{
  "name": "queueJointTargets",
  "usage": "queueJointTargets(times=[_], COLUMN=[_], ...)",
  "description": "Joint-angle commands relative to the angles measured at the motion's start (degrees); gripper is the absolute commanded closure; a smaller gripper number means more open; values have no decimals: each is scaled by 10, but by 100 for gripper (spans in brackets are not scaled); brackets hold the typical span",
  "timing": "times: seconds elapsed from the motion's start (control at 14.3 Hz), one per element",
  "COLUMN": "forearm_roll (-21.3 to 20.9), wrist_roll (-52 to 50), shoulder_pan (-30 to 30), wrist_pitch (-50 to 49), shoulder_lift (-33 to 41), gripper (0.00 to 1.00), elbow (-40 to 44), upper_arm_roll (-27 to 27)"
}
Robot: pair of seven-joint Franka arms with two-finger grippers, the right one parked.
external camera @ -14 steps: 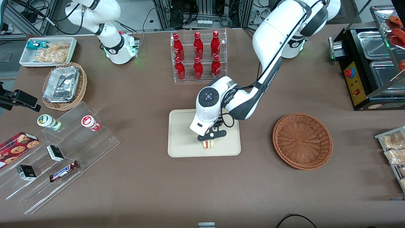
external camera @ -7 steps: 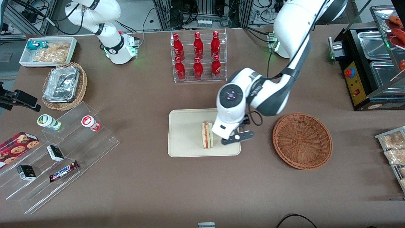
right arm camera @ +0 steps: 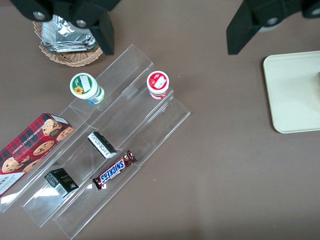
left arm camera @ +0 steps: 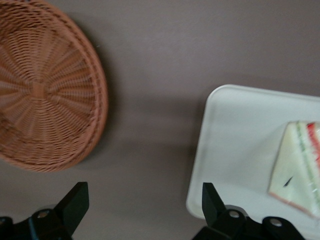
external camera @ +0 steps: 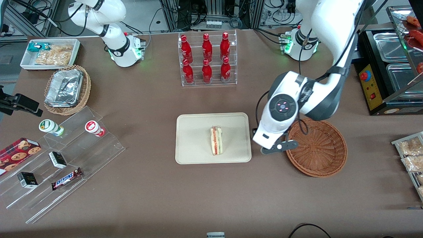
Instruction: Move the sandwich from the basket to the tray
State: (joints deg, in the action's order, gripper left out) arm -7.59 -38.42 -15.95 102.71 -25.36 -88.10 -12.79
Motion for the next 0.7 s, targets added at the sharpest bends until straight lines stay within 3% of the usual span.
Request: queueJointTargets(times=[0.0, 0.28, 0.63], forearm_roll=[31, 59, 60], wrist_roll=[91, 204, 327], shoulder_pan=[43, 87, 146], wrist_pitch=[-48, -116, -132], shoulder_lift=[79, 137, 222], gripper=[0, 0, 0], elbow=[-55, -61, -100], upper_arm_roll=[-2, 4, 8])
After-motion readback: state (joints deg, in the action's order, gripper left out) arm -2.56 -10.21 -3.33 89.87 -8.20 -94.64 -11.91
